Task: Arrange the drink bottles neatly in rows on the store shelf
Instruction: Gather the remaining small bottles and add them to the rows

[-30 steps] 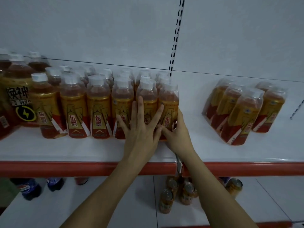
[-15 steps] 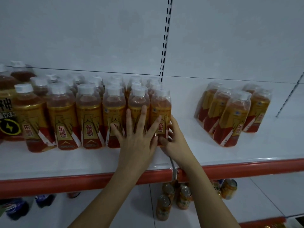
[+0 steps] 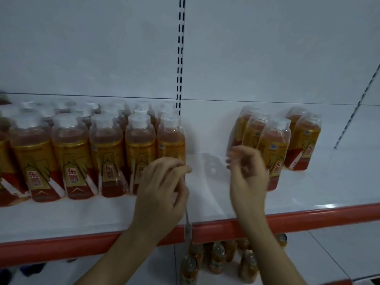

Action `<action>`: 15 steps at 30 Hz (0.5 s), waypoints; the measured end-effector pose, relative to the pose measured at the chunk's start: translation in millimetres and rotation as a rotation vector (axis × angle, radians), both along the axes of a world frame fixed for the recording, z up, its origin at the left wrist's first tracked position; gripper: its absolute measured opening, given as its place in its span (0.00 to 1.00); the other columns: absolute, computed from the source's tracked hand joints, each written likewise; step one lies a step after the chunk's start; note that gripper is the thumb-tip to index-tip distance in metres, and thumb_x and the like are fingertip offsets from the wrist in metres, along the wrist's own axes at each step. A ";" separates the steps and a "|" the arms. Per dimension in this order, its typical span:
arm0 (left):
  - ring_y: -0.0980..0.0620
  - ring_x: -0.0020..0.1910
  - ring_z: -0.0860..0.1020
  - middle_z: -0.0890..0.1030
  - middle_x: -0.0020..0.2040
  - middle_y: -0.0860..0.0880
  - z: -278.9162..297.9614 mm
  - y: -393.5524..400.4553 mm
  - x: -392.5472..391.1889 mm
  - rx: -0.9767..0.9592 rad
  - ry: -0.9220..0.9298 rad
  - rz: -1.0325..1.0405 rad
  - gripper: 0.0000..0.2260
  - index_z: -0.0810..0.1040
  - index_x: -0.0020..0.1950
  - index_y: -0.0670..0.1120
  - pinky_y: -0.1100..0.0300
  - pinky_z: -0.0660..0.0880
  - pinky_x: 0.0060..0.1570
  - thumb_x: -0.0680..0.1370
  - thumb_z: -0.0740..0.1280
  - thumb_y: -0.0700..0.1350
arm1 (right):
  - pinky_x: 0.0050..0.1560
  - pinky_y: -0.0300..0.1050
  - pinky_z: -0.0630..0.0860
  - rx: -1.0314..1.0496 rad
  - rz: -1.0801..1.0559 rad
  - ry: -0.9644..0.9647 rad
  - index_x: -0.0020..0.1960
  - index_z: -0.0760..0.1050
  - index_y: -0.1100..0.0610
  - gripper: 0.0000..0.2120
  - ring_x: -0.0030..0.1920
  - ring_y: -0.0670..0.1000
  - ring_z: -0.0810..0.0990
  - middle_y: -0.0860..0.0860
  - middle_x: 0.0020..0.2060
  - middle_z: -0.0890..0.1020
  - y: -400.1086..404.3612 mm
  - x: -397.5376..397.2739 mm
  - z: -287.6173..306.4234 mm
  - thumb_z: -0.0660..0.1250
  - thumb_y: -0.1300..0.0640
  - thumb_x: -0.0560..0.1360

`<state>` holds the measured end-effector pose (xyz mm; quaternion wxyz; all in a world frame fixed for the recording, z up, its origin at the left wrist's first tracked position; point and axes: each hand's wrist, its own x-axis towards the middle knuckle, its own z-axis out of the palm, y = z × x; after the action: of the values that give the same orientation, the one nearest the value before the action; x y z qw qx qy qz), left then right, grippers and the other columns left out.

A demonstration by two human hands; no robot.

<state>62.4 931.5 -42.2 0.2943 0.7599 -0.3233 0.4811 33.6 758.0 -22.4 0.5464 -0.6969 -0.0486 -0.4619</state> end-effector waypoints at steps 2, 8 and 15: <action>0.48 0.55 0.76 0.80 0.52 0.48 13.2 -35.9 1.5 -0.039 0.109 -0.101 0.10 0.81 0.54 0.43 0.60 0.71 0.59 0.77 0.62 0.42 | 0.48 0.39 0.78 -0.011 -0.061 -0.110 0.52 0.76 0.57 0.12 0.46 0.46 0.80 0.46 0.44 0.80 -35.1 -2.6 19.3 0.62 0.72 0.79; 0.55 0.52 0.75 0.78 0.51 0.55 54.7 -128.5 41.9 -0.064 0.412 -0.211 0.08 0.77 0.57 0.49 0.59 0.75 0.52 0.78 0.64 0.44 | 0.45 0.44 0.81 0.087 -0.129 -0.094 0.50 0.76 0.59 0.12 0.46 0.58 0.82 0.61 0.47 0.81 -140.7 15.5 71.9 0.59 0.72 0.76; 0.57 0.44 0.79 0.78 0.53 0.53 112.9 -180.1 117.7 -0.112 0.534 -0.199 0.11 0.76 0.60 0.51 0.62 0.76 0.41 0.80 0.66 0.40 | 0.43 0.41 0.83 -0.136 0.126 0.404 0.53 0.81 0.56 0.06 0.46 0.49 0.85 0.55 0.50 0.84 -208.8 61.4 125.3 0.66 0.61 0.81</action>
<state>180.1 751.4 70.6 0.4562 0.8069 -0.2800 0.2498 95.0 549.1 102.9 0.5246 -0.8060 -0.0126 -0.2737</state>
